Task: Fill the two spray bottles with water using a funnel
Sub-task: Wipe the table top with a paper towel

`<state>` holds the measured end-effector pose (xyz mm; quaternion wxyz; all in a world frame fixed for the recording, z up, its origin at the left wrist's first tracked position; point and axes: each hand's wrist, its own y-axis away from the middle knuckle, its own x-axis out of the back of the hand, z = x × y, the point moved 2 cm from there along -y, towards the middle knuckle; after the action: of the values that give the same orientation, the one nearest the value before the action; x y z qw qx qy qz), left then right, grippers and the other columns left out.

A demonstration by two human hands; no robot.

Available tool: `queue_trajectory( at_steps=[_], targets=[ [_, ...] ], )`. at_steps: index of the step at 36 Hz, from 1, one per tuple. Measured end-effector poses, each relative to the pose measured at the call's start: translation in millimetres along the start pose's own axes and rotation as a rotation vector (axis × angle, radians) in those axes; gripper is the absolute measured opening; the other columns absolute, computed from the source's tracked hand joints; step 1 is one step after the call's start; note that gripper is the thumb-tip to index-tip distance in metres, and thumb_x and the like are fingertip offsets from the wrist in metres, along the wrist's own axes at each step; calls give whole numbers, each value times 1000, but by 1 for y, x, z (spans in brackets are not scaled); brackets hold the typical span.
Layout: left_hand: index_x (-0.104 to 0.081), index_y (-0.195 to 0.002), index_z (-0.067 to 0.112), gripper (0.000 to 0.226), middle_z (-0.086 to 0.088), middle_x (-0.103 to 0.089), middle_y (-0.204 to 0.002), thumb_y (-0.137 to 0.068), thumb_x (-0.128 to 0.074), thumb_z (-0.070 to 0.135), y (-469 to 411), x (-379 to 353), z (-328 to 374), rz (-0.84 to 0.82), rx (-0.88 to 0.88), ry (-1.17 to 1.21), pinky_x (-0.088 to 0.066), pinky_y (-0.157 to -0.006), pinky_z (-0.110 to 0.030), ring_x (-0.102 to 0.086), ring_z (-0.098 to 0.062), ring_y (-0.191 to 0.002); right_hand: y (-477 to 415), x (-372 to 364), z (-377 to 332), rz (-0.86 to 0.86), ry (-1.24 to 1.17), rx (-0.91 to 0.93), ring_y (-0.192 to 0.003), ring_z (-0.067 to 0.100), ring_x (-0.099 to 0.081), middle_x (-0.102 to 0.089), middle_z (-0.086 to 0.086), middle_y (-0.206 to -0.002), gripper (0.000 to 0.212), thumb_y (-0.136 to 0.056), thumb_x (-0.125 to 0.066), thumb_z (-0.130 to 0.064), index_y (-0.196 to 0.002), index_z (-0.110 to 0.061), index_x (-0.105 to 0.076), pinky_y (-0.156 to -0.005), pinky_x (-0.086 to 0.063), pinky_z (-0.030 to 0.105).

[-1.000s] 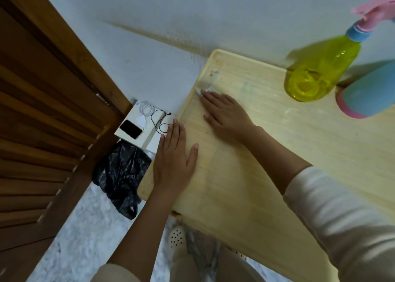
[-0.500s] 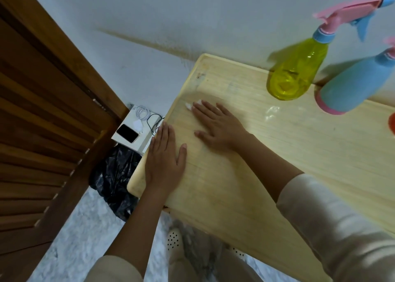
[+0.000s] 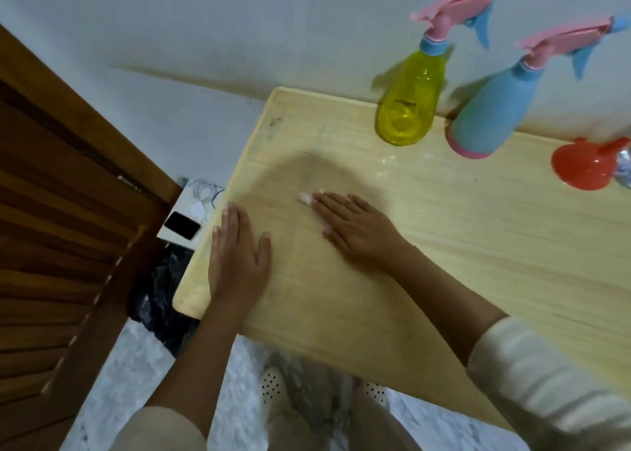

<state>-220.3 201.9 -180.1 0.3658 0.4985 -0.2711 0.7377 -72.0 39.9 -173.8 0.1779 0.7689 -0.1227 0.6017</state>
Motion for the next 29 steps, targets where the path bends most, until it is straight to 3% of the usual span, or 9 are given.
queue_trajectory(
  at_steps=[4,8,12,18,24,29],
  targets=[
    [-17,-149,2,67,-12,-13,-159,-97,-33,40,4,-3,4,0,-6,13,-1,-119,-33,-8,-21,-147,43,5,29,49,-42,-190,-146,12,-12,-15,0,-158,70,-88,1,-50,-150,-20,-11,-117,-5,32],
    [-20,-148,-2,68,-17,-15,-158,-96,-30,43,4,-4,5,-14,-20,-24,-6,-119,-39,-11,-26,-147,99,10,67,155,-75,-487,-146,10,-7,-12,-3,-159,56,-100,-18,-44,-151,-22,-8,-117,-5,35],
    [-20,-147,-4,72,-19,-16,-157,-93,-25,44,3,-4,5,-23,-27,-52,-8,-119,-41,-12,-28,-147,158,13,96,204,-107,-838,-147,14,-6,-10,0,-160,64,-98,-22,-50,-151,-18,-7,-117,-4,39],
    [-11,-149,-2,65,-14,-8,-159,-100,-33,35,5,-3,6,-46,-27,-32,-3,-120,-36,-5,-22,-148,200,1,75,354,-195,-1231,-147,19,-8,-12,5,-159,69,-96,-26,-52,-151,-14,-7,-118,-5,41],
    [-12,-148,-3,80,-18,-9,-158,-90,-22,50,0,0,-7,-113,-102,-6,-6,-120,-37,-8,-27,-147,174,-14,25,530,-278,-1473,-146,24,-8,-10,12,-159,62,-99,-30,-36,-149,-3,-12,-118,-3,43],
    [-8,-151,8,91,-8,-3,-160,-79,-6,65,-3,10,-33,-191,-282,-36,10,-116,-33,3,-18,-148,116,-15,-12,557,-287,-1520,-146,25,-7,-10,13,-158,60,-99,-30,-28,-148,1,-12,-118,-3,45]
  ],
)
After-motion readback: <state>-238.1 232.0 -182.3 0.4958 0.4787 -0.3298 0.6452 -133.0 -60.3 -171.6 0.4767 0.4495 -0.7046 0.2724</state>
